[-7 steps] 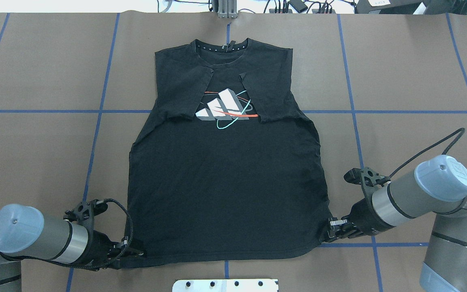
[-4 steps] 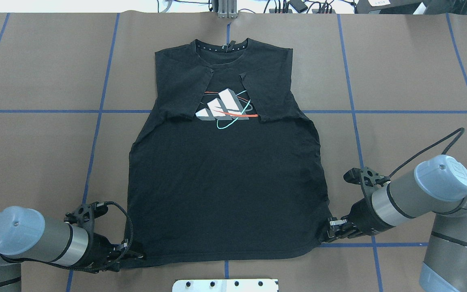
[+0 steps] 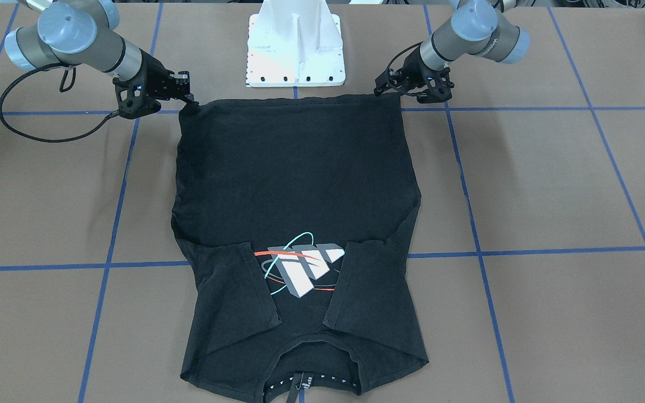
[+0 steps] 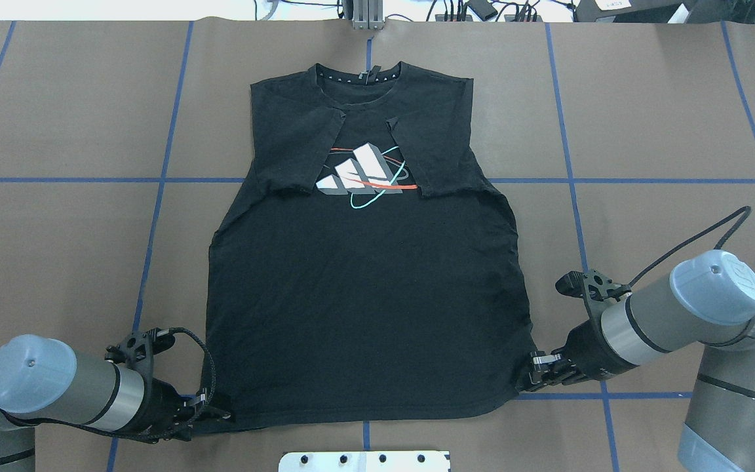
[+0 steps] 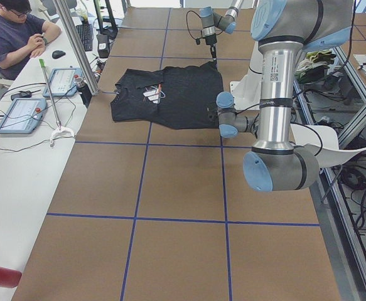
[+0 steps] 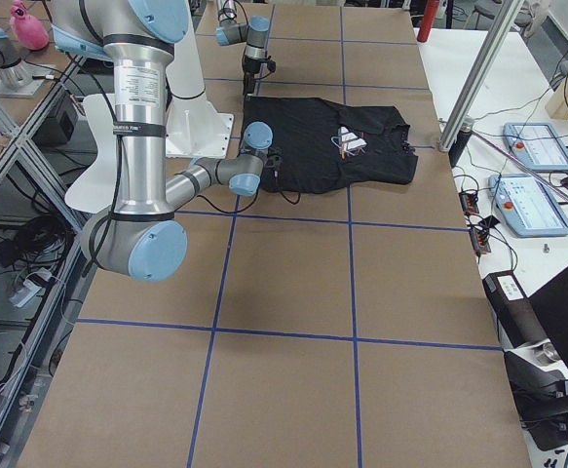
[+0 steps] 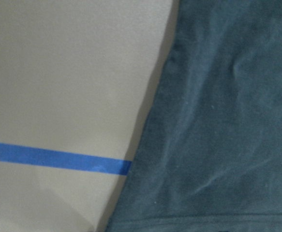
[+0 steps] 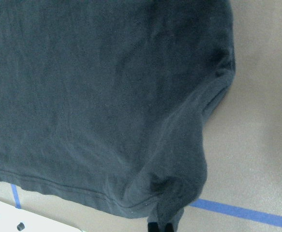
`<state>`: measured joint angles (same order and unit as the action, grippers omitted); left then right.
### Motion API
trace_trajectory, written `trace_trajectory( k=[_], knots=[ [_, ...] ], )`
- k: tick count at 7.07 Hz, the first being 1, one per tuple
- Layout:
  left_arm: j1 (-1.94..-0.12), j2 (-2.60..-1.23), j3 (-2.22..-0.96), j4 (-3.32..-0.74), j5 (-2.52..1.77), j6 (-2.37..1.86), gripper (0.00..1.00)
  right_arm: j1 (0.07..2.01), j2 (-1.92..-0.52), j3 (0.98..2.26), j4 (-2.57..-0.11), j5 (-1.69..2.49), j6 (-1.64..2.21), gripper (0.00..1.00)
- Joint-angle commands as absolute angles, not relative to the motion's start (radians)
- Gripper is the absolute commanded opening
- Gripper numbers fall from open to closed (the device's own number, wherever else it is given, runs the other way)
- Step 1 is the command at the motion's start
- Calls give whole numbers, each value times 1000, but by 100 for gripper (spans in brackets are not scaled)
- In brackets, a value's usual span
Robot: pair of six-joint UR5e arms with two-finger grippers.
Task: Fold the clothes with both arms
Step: 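Grasp the hem corner nearest the left gripper with the left gripper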
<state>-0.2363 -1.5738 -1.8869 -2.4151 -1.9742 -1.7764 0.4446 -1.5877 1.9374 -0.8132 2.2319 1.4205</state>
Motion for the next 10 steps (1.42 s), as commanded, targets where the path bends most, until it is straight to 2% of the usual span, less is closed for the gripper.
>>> trace_trajectory(
  k=[1, 4, 6, 7, 8, 9, 10],
  knots=[
    [-236, -1574, -1887, -2413, -1974, -1776, 78, 445, -1588, 1937, -813, 2232, 1420, 0],
    [-236, -1577, -1887, -2413, -1974, -1778, 44, 457, -1591, 1933, -793, 2258, 1420, 0],
    [-238, -1577, -1893, -2413, -1974, -1778, 12, 457, -1591, 1933, -793, 2258, 1420, 0],
    [-238, -1577, -1896, -2413, -1974, -1778, 0, 459, -1591, 1931, -793, 2258, 1420, 0],
    [-244, -1577, -1922, -2416, -1974, -1779, 0, 459, -1592, 1931, -793, 2258, 1420, 0],
    [-251, -1559, -2003, -2413, -1977, -1798, 0, 459, -1592, 1931, -792, 2263, 1419, 0],
    [-250, -1563, -2009, -2411, -1979, -1868, 0, 460, -1595, 1936, -769, 2287, 1420, 0]
  ],
)
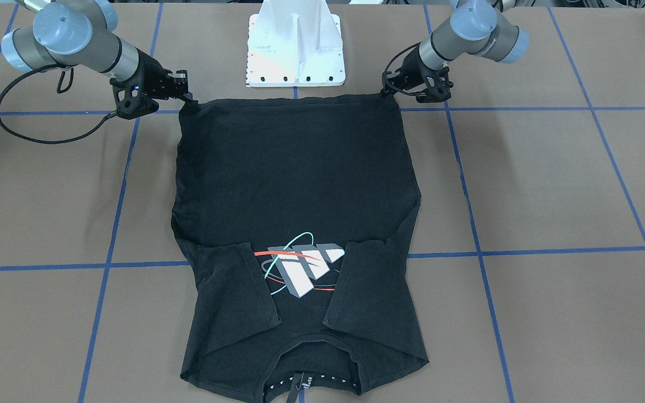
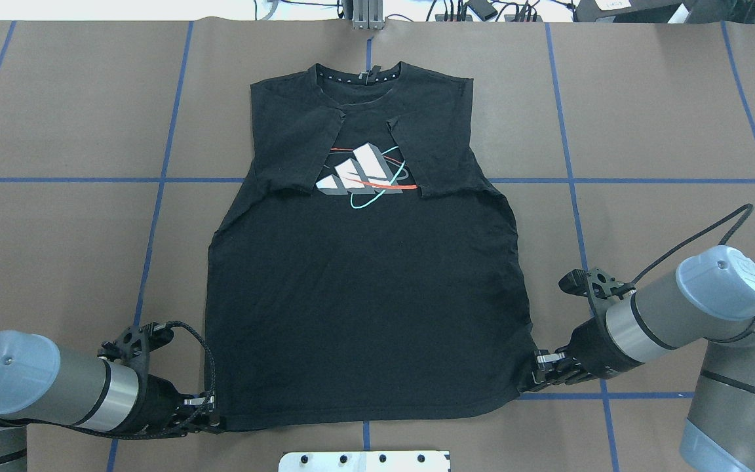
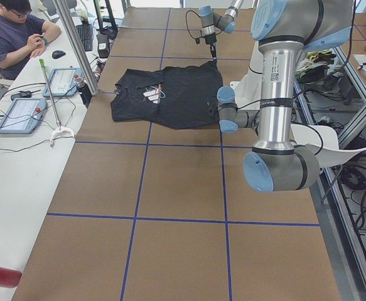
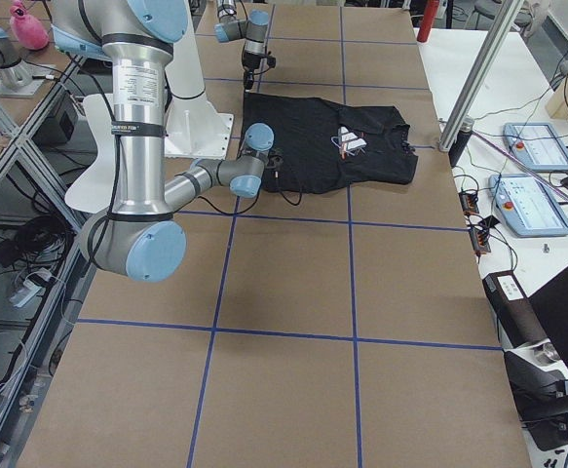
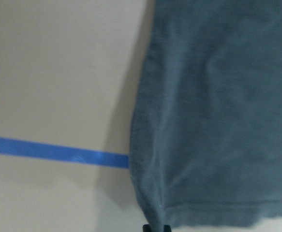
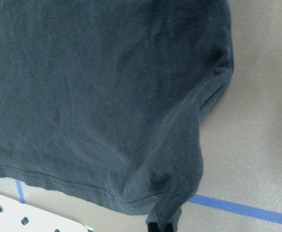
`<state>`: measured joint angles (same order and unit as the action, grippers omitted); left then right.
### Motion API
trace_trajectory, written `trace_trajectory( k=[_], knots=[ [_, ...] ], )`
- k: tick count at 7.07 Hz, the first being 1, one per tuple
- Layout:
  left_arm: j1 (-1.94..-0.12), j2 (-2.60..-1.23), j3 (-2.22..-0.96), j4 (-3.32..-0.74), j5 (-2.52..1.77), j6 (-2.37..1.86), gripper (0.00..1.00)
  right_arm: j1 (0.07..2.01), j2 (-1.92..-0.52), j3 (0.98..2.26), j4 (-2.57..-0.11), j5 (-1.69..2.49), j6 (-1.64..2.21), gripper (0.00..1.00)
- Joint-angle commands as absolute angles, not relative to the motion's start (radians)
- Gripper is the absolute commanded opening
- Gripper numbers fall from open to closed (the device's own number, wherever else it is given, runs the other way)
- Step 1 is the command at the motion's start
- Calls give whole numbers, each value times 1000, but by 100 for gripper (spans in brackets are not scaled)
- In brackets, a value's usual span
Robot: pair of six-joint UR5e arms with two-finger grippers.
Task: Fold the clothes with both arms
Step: 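Grasp the hem corner nearest the left gripper with the left gripper, then lift both hem corners with both grippers and pull them up over the shirt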
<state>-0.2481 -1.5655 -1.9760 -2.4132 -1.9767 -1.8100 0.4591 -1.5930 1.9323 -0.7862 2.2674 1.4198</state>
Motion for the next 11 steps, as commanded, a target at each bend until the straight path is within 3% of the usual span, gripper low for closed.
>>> trace_trajectory(
  k=[1, 7, 11],
  knots=[
    [-253, -1563, -2013, -2413, -1980, -1868, 0, 462, -1606, 1939, -737, 2325, 1420, 0],
    [-247, -1559, -2055, -2414, -2046, -1801, 0, 460, -1661, 1942, -560, 2517, 1537, 0],
    [-258, -1445, -2181, -2422, -2128, -1801, 0, 460, -1669, 1930, -393, 2588, 1627, 0]
  ],
)
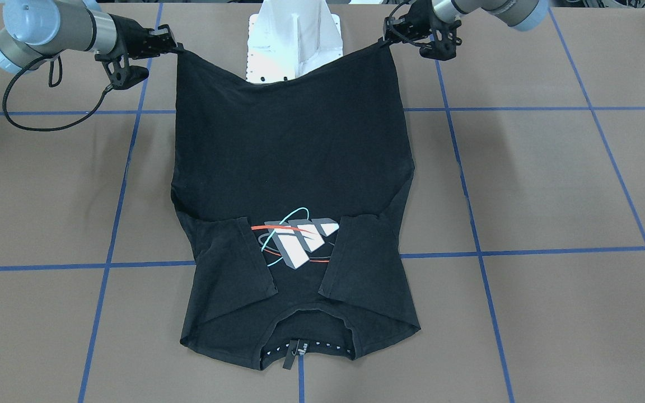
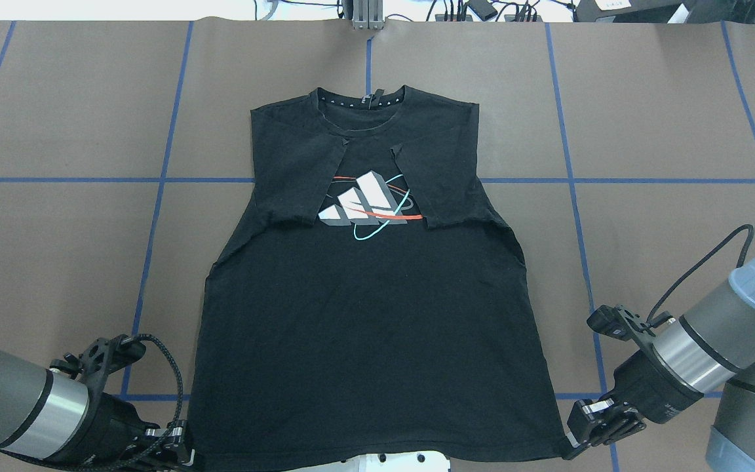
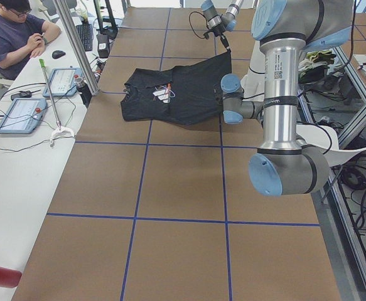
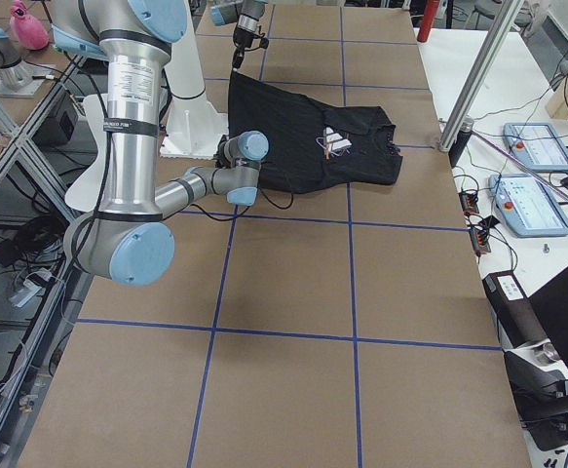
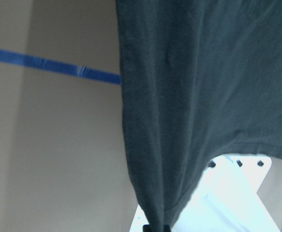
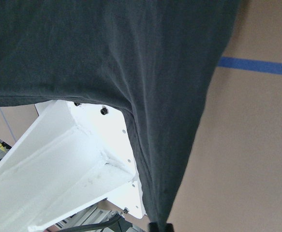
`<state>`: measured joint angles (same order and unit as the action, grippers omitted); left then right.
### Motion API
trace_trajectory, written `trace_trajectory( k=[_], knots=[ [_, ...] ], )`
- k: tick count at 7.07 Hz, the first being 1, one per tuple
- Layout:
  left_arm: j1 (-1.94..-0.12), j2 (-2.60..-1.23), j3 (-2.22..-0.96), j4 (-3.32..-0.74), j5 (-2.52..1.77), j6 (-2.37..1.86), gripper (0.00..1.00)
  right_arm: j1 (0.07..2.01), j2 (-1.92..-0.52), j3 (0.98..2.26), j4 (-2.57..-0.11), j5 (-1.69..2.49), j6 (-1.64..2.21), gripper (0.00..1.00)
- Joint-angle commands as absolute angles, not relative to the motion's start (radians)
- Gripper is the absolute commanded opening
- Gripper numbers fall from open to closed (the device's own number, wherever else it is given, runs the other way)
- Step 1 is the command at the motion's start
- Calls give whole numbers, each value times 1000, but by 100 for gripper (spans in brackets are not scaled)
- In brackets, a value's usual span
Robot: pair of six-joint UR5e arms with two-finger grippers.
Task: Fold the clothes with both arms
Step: 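Lift both hem corners with both grippers and pull them up over the shirt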
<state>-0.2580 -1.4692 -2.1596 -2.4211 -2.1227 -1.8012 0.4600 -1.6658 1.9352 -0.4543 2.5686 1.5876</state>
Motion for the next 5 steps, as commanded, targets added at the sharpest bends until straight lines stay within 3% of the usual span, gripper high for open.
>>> trace_trajectory(
  k=[1, 5],
  knots=[
    [-255, -1442, -2193, -2421, -2128, -1802, 0, 459, -1666, 1927, -387, 2588, 1634, 0],
    [-325, -1483, -2168, -2416, -2125, -1802, 0, 521, -1554, 1841, -385, 2574, 1634, 0]
  ],
)
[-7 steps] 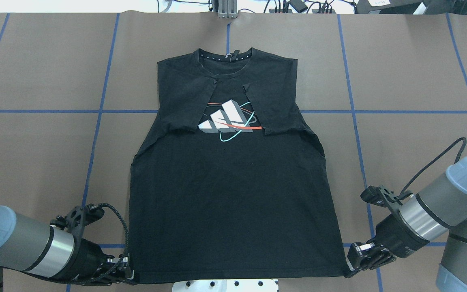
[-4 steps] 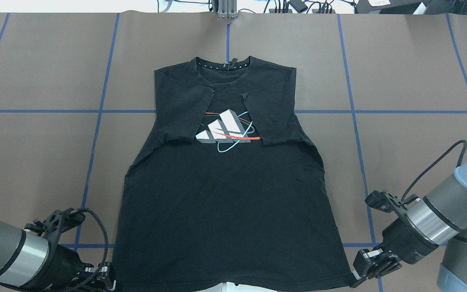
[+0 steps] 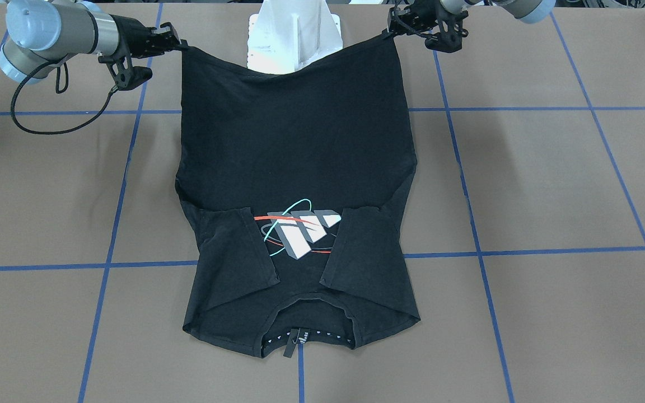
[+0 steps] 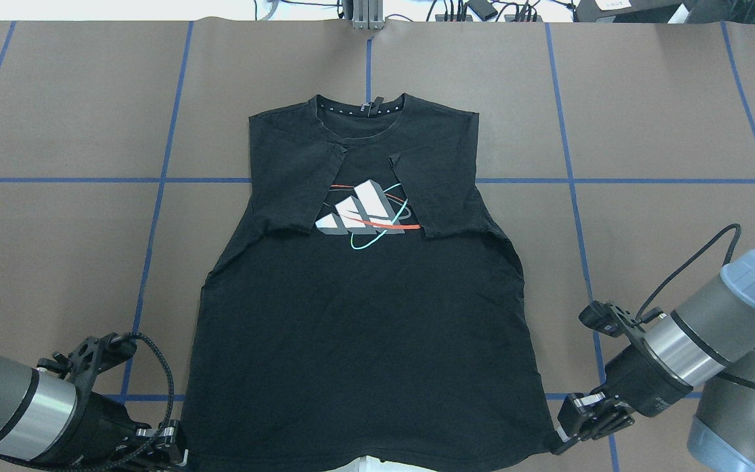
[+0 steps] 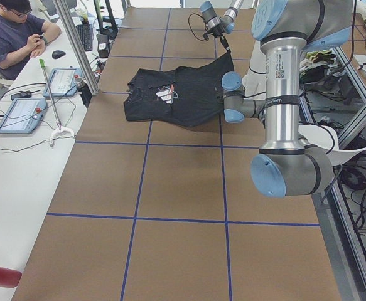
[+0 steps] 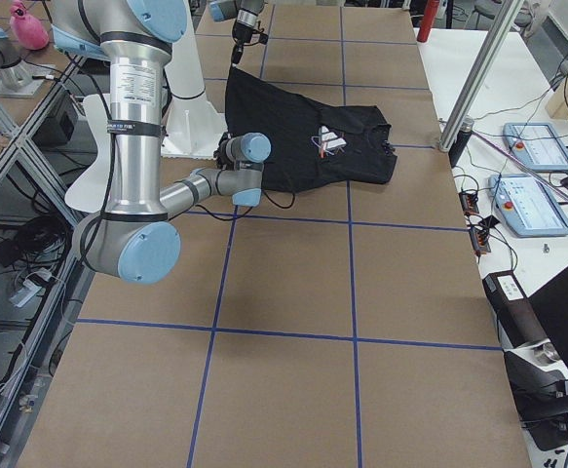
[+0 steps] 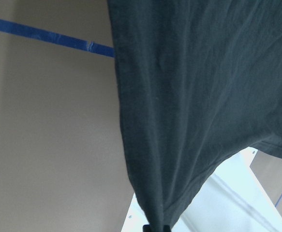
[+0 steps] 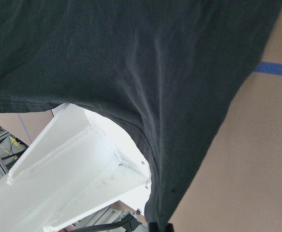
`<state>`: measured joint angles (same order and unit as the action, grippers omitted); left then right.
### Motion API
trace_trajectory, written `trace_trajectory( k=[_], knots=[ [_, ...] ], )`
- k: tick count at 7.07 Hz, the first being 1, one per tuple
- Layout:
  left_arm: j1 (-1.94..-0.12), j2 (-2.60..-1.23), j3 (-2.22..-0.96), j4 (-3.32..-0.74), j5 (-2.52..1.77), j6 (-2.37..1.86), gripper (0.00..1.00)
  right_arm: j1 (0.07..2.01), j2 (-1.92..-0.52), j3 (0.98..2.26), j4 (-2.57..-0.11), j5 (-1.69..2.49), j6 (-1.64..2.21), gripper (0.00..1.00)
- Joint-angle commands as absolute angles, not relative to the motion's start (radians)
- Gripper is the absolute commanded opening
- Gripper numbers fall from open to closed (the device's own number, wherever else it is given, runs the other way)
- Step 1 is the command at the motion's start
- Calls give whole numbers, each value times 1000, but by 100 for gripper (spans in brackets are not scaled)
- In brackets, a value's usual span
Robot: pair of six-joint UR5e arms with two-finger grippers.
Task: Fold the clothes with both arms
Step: 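Lift both hem corners with both grippers and pull them up over the shirt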
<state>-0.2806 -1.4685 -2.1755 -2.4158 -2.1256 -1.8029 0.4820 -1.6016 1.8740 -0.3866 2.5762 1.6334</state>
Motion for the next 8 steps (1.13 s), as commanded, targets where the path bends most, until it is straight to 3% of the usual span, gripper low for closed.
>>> trace_trajectory(
  k=[1, 5, 8],
  knots=[
    [-375, -1515, -2160, -2418, -2114, -1802, 0, 567, -1531, 1824, -385, 2574, 1634, 0],
    [-535, -1621, -2067, -2421, -2117, -1799, 0, 721, -1454, 1760, -388, 2569, 1631, 0],
    [-627, -1626, -2045, -2413, -2126, -1695, 0, 755, -1431, 1718, -387, 2543, 1623, 0]
  ],
)
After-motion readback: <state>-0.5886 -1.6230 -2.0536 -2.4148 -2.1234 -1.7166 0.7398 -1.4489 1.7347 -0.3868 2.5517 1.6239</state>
